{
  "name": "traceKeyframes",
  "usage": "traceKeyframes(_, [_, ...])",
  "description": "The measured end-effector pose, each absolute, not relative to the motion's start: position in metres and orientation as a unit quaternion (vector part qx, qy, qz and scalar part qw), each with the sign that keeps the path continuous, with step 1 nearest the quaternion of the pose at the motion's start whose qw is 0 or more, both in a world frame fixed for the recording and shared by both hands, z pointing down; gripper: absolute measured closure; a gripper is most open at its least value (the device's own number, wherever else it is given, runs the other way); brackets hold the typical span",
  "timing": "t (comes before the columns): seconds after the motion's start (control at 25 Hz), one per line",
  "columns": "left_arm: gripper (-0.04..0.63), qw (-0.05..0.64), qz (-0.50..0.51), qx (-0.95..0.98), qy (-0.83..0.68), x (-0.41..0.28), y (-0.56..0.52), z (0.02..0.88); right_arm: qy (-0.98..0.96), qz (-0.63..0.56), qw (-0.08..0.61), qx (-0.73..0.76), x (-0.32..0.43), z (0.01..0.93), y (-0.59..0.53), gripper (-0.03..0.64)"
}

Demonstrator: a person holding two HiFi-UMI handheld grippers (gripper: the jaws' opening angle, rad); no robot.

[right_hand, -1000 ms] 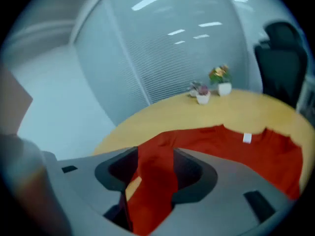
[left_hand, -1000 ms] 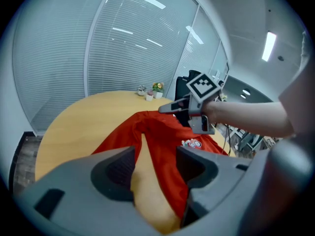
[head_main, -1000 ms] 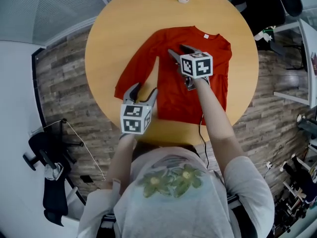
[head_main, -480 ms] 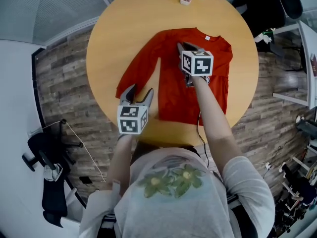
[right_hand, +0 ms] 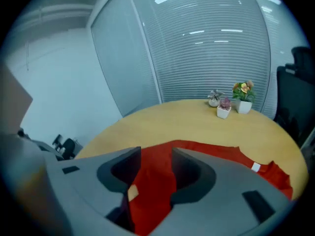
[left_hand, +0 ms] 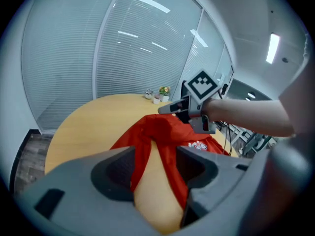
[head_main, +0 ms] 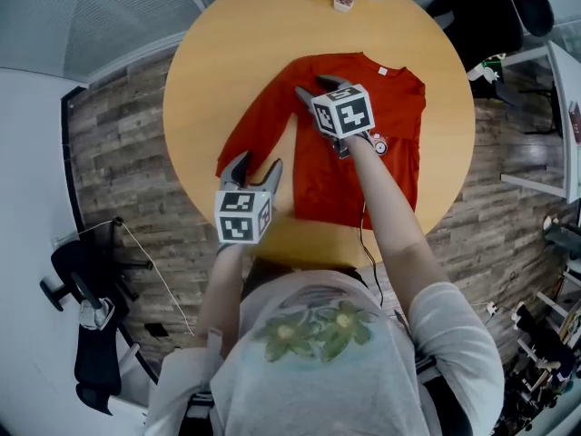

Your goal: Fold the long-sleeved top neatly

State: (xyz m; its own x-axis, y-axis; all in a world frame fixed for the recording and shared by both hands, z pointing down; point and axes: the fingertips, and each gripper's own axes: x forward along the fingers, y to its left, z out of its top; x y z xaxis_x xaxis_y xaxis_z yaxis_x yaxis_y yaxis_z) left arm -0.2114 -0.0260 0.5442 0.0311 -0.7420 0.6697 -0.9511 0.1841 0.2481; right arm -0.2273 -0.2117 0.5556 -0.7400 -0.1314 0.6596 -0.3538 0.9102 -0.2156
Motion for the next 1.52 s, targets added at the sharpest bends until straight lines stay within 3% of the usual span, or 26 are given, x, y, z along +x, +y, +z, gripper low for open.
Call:
traceKeyframes(0.2, [0.336, 0.368, 0.142, 0.597, -0.698, -0.229, -0.005, 0.551, -0.915, 0.124, 0.346, 0.164, -0.208, 0.568, -0.193, 0.43])
traceKeyframes(0.44, [0.336, 0.38, 0.14, 0.563, -0.72, -0.254, 0.024, 0.56, -0.924, 0.095, 0.359, 0.091, -0.202, 0.572, -0.138, 0.43])
traceKeyframes(0.72, [0.336, 0.41, 0.128, 0.517, -0.741, -0.278, 0.061, 0.578, -0.927, 0.108, 0.354, 0.061, -0.196, 0.564, -0.091, 0.43])
traceKeyframes(1.2, [0.339, 0.462, 0.138, 0.492, -0.725, -0.3, 0.072, 0.65, -0.917, 0.157, 0.34, 0.135, -0.12, 0.55, -0.074, 0.43])
traceKeyframes(1.28, [0.408, 0.464, 0.141, 0.488, -0.726, -0.301, 0.072, 0.656, -0.914, 0.163, 0.339, 0.149, -0.11, 0.55, -0.075, 0.43])
traceKeyframes(1.32, [0.512, 0.464, 0.146, 0.482, -0.728, -0.303, 0.074, 0.658, -0.913, 0.167, 0.337, 0.156, -0.106, 0.55, -0.074, 0.43])
traceKeyframes(1.36, [0.567, 0.464, 0.149, 0.477, -0.731, -0.305, 0.075, 0.657, -0.913, 0.17, 0.335, 0.161, -0.103, 0.549, -0.075, 0.43])
traceKeyframes(1.52, [0.571, 0.457, 0.127, 0.487, -0.733, -0.311, 0.069, 0.638, -0.912, 0.177, 0.323, 0.178, -0.094, 0.542, -0.077, 0.431])
